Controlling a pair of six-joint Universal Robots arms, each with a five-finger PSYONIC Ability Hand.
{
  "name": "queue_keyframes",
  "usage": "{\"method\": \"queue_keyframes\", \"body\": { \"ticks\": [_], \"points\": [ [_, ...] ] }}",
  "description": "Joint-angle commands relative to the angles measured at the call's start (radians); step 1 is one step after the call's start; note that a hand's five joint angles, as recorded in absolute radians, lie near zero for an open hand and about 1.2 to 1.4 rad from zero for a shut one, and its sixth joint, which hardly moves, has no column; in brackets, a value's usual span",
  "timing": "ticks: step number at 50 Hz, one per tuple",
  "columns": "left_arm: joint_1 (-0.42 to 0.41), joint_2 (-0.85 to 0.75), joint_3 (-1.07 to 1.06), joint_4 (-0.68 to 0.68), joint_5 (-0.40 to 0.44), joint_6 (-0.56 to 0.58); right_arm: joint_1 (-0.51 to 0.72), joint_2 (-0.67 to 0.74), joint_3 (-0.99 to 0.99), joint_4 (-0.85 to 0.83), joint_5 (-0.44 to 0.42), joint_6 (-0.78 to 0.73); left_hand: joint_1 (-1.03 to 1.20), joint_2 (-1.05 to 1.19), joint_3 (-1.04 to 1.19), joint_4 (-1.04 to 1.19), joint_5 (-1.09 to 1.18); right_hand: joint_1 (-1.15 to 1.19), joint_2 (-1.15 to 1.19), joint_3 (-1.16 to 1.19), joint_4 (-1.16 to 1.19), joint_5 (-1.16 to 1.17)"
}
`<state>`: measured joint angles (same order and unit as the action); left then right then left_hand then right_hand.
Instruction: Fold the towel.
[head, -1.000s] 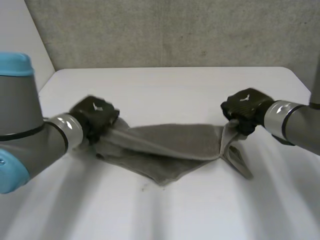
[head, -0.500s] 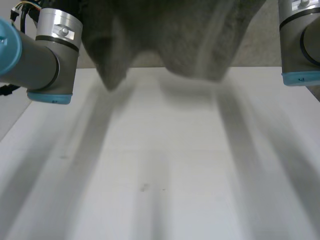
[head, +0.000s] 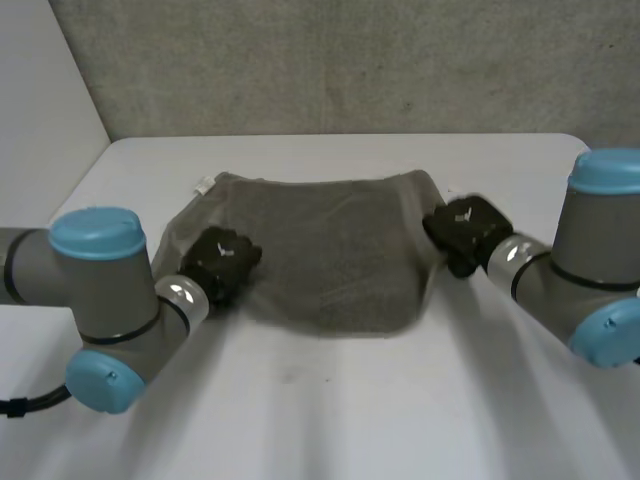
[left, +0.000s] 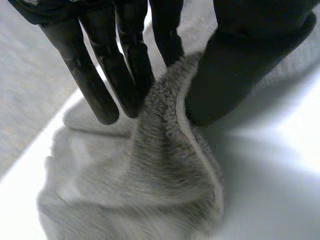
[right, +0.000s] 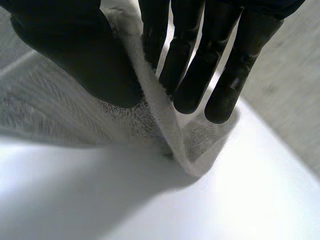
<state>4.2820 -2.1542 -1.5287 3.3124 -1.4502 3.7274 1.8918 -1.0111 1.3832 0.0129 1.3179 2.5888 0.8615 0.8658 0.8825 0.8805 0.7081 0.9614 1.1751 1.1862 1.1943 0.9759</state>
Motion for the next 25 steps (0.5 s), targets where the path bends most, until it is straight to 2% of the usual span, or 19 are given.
{"method": "queue_keyframes", "body": {
  "ticks": [1, 2, 4, 7, 11, 16, 21, 25],
  "points": [
    [0.002, -0.012, 0.004, -0.019, -0.007, 0.0, -0.071, -0.058, 0.069, 0.004, -0.003, 0.017, -0.259, -0.264, -0.28, -0.278, -0.281, 0.435, 0.221, 0.21, 0.202, 0.246],
    [0.002, -0.012, 0.004, -0.019, -0.007, 0.0, -0.071, -0.058, 0.07, 0.004, -0.003, 0.017, -0.26, -0.265, -0.281, -0.279, -0.282, 0.435, 0.221, 0.21, 0.202, 0.246],
    [0.002, -0.004, 0.002, -0.017, -0.01, 0.0, -0.085, -0.083, 0.092, -0.004, -0.005, 0.037, -0.436, -0.44, -0.457, -0.455, -0.457, 0.435, 0.221, 0.21, 0.202, 0.246],
    [0.007, -0.003, -0.002, -0.014, -0.01, 0.0, -0.115, -0.092, 0.108, -0.024, -0.003, 0.083, -0.518, -0.523, -0.539, -0.537, -0.539, 0.435, 0.221, 0.21, 0.202, 0.246],
    [0.018, -0.003, -0.004, -0.014, -0.012, 0.0, -0.148, -0.107, 0.122, -0.044, -0.002, 0.137, -0.531, -0.535, -0.552, -0.55, -0.552, 0.435, 0.221, 0.21, 0.202, 0.246],
    [0.073, -0.004, -0.019, -0.014, -0.032, -0.004, -0.207, -0.129, 0.128, -0.06, 0.003, 0.2, -0.522, -0.526, -0.543, -0.541, -0.543, 0.435, 0.221, 0.21, 0.202, 0.246],
    [0.088, -0.003, -0.036, -0.016, -0.033, -0.004, -0.23, -0.129, 0.131, -0.083, 0.015, 0.205, -0.522, -0.526, -0.543, -0.541, -0.543, 0.435, 0.221, 0.21, 0.202, 0.246],
    [0.133, 0.06, -0.076, -0.016, -0.021, -0.012, -0.255, -0.129, 0.135, -0.145, 0.04, 0.203, -0.519, -0.523, -0.54, -0.538, -0.54, 0.435, 0.221, 0.21, 0.202, 0.246]
  ]
}}
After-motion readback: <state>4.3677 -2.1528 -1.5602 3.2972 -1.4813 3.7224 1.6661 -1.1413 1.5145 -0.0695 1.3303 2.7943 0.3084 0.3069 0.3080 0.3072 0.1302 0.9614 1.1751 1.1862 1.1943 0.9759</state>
